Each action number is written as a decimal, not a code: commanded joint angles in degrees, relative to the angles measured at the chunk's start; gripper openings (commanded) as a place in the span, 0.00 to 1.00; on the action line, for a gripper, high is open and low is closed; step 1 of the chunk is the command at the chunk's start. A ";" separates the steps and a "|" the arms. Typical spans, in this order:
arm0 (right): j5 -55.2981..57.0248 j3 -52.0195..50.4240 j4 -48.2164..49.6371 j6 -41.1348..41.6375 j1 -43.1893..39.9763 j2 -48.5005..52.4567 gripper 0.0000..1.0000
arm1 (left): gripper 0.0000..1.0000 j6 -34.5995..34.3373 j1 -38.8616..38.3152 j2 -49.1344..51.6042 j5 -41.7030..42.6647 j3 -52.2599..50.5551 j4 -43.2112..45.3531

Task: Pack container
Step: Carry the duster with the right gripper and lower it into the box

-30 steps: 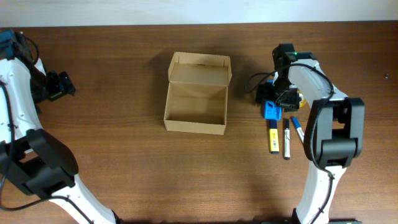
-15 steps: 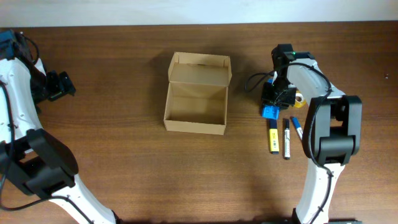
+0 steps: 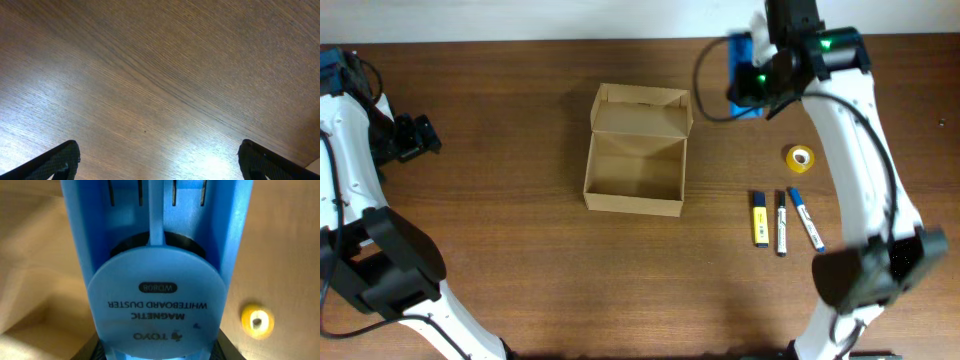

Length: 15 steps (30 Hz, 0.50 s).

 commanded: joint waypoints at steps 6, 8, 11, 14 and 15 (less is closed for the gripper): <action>-1.14 2.03 -6.62 -30.49 16.44 -0.09 0.04 | 1.00 0.90 0.09 -0.48 0.61 -0.39 0.13; -1.14 1.53 -7.56 -36.52 19.76 0.66 0.04 | 1.00 0.90 0.09 -0.48 0.61 -0.39 0.13; -1.11 0.68 -7.87 -43.25 22.84 1.70 0.04 | 1.00 0.90 0.09 -0.48 0.61 -0.39 0.13; -1.14 0.46 -8.00 -46.77 24.17 3.54 0.04 | 1.00 0.90 0.09 -0.48 0.61 -0.39 0.13; -1.09 0.46 -8.02 -47.12 24.22 4.17 0.04 | 1.00 0.90 0.09 -0.48 0.61 -0.39 0.13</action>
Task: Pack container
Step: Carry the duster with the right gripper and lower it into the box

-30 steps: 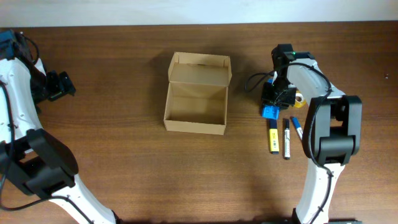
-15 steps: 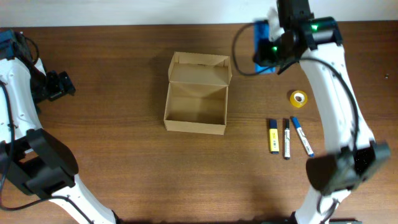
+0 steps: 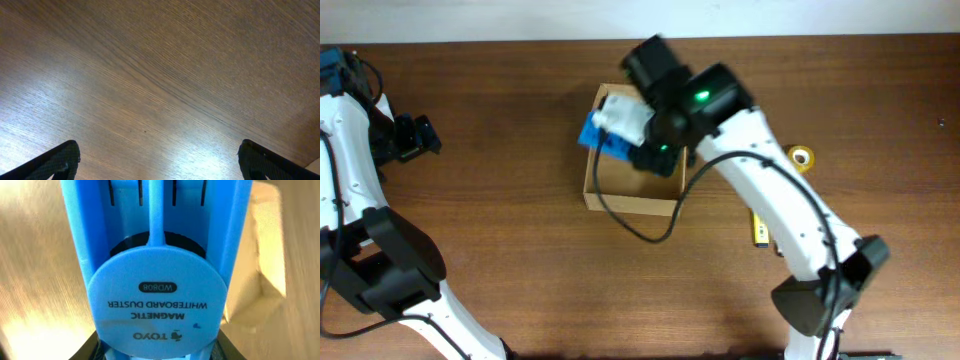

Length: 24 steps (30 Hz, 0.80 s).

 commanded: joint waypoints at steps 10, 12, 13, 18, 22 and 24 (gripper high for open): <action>1.77 -0.11 1.86 -10.56 -2.36 11.08 0.04 | 1.00 0.90 0.09 -0.48 0.61 -0.39 0.13; 2.08 -0.11 1.97 -10.56 -3.28 13.46 0.04 | 1.00 0.90 0.09 -0.48 0.61 -0.39 0.13; 2.05 -0.11 1.97 -10.56 -3.74 14.43 0.04 | 1.00 0.90 0.09 -0.48 0.61 -0.39 0.13; 2.08 -0.11 1.95 -10.45 -5.75 18.64 0.04 | 1.00 0.90 0.09 -0.48 0.61 -0.39 0.13; 0.33 -0.11 2.19 -10.34 -7.04 20.37 0.04 | 1.00 0.90 0.09 -0.48 0.61 -0.39 0.13; -1.09 -0.11 2.64 -10.32 -7.23 20.94 0.04 | 1.00 0.90 0.09 -0.48 0.61 -0.39 0.13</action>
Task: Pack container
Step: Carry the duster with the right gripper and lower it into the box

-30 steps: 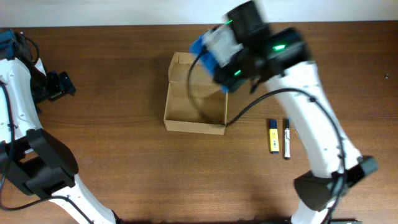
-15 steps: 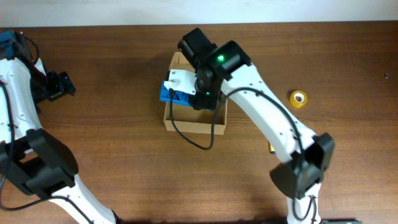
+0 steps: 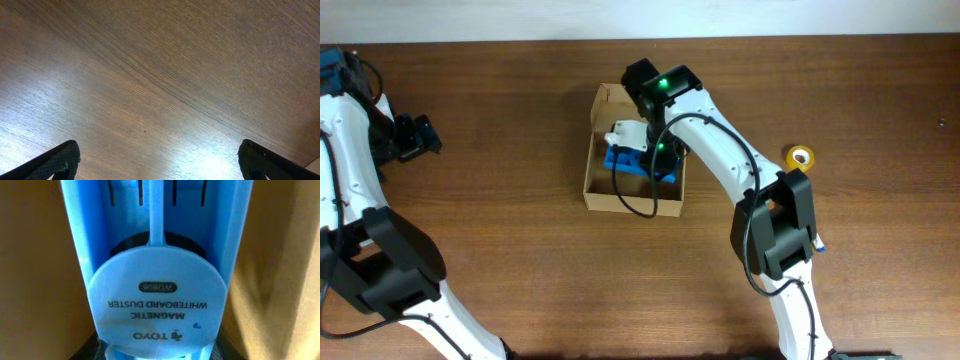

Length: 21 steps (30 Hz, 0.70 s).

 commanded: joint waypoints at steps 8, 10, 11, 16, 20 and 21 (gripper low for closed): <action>-4.39 -0.11 3.96 3.10 -0.13 3.28 0.04 | 1.00 0.90 0.09 -0.48 0.61 -0.39 0.13; -4.94 -0.11 4.76 3.93 -0.15 3.54 0.04 | 1.00 0.90 0.09 -0.48 0.61 -0.39 0.13; -4.92 -0.11 5.22 4.48 -0.15 3.63 0.04 | 1.00 0.90 0.09 -0.48 0.61 -0.39 0.13; -4.83 -0.11 6.38 5.46 -0.15 3.72 0.04 | 1.00 0.90 0.09 -0.48 0.61 -0.39 0.13; -4.87 -0.09 6.14 6.60 0.00 3.69 0.29 | 1.00 0.90 0.09 -0.48 0.61 -0.39 0.13; -4.90 -0.09 6.01 7.23 0.20 3.45 0.31 | 1.00 0.90 0.09 -0.48 0.61 -0.39 0.13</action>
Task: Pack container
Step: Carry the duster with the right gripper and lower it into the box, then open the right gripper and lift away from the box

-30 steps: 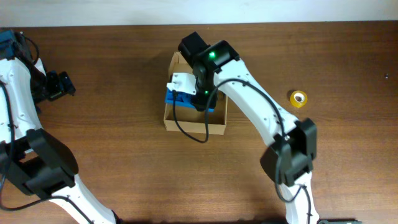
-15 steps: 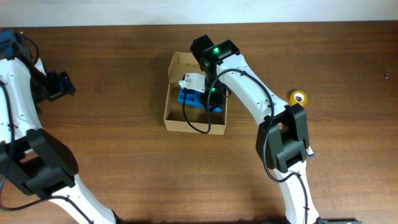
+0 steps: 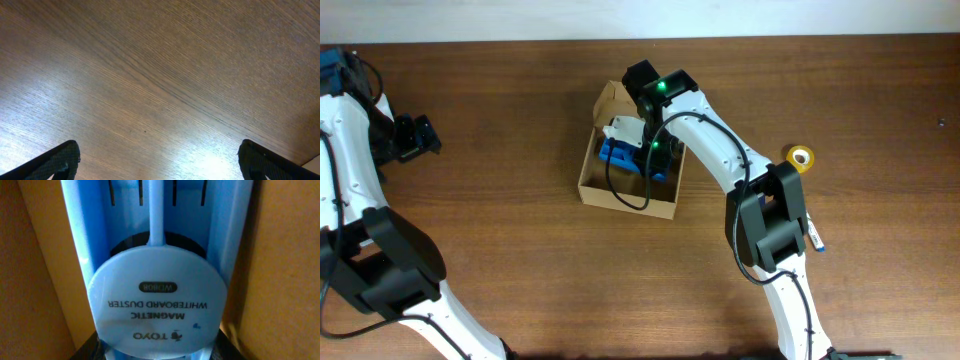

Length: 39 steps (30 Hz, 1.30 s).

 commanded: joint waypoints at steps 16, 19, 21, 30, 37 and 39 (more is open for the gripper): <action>5.16 18.12 -11.93 8.31 4.42 -9.01 0.64 | 1.00 0.90 0.09 -0.48 0.61 -0.39 0.13; 6.47 18.14 -12.28 8.31 4.39 -10.58 0.63 | 1.00 0.90 0.09 -0.48 0.61 -0.39 0.13; 7.85 18.14 -13.57 8.33 4.39 -11.34 0.59 | 1.00 0.90 0.09 -0.48 0.61 -0.39 0.13; 15.85 14.99 -12.63 13.94 -2.03 -23.10 0.48 | 1.00 0.90 0.09 -0.48 0.61 -0.39 0.13; 15.45 -2.60 -6.25 25.38 -19.15 -33.83 0.49 | 1.00 0.90 0.35 -0.48 0.61 -0.39 0.13; 13.29 -7.67 -5.68 29.18 -25.20 -34.56 0.49 | 1.00 0.90 0.35 -0.48 0.61 -0.39 0.13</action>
